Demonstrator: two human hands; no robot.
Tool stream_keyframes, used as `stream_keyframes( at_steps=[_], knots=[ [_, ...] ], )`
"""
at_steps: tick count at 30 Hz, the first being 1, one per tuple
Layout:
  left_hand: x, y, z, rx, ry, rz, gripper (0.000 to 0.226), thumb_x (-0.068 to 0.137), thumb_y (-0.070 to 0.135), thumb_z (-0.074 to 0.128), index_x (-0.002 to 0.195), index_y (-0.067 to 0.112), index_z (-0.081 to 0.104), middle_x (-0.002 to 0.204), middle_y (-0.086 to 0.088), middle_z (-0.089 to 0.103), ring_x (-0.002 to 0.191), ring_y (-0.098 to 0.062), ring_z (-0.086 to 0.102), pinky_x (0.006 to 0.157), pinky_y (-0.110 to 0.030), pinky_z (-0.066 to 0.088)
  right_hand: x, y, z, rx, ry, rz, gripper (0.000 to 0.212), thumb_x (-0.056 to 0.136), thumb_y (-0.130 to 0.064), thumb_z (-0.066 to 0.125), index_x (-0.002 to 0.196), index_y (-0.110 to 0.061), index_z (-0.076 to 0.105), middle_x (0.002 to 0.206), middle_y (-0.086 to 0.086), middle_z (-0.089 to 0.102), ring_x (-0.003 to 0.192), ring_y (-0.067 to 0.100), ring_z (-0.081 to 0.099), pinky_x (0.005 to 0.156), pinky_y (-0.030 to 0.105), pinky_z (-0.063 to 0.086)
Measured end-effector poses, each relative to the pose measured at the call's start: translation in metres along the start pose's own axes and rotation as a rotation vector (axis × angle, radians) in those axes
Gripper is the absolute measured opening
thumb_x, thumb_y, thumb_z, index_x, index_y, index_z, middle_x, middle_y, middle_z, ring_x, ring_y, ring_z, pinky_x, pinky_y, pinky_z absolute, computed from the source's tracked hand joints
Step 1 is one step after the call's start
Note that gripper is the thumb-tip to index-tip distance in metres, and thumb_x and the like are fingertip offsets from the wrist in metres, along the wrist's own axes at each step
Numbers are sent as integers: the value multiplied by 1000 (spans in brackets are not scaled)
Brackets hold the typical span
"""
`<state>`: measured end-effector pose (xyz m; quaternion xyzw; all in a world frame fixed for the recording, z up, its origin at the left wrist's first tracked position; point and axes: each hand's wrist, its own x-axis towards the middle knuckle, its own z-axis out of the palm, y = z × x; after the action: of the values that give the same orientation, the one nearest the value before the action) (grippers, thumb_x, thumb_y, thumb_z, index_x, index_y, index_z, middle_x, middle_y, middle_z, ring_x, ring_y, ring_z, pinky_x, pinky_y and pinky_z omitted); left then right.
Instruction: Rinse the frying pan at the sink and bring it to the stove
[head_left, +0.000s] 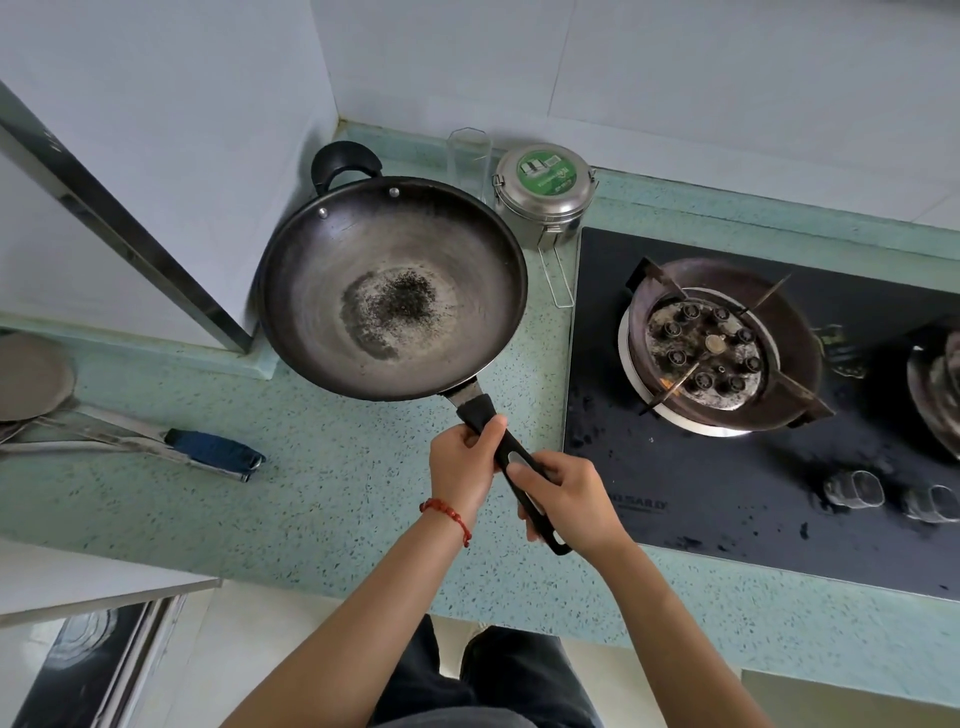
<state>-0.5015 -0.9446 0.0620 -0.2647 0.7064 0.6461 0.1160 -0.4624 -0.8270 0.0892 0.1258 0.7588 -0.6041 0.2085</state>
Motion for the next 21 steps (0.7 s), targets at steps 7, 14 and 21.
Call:
stream_keyframes(
  at_steps=[7,14,21],
  knots=[
    [-1,2,-12,4,-148,-16,28,85,29,59,69,6,58,68,-10,66,65,-23,68,70,-41,59,-3,-5,1,-158,73,40,27,84,-37,61,75,-12,63,55,2,62,42,17,62,45,30,51],
    [-10,-8,-50,376,-377,195,33,90,34,48,114,15,60,113,-6,67,103,-18,62,89,-28,47,-25,1,8,-308,276,-76,26,82,-49,57,73,-24,61,58,3,64,44,4,53,41,19,41],
    [-23,-26,-94,1021,-307,841,44,90,33,48,125,7,50,123,-11,62,113,-26,56,95,-39,43,-65,33,20,-456,500,-92,30,89,-38,52,112,-19,59,101,-4,62,93,15,58,75,25,44]
  ],
)
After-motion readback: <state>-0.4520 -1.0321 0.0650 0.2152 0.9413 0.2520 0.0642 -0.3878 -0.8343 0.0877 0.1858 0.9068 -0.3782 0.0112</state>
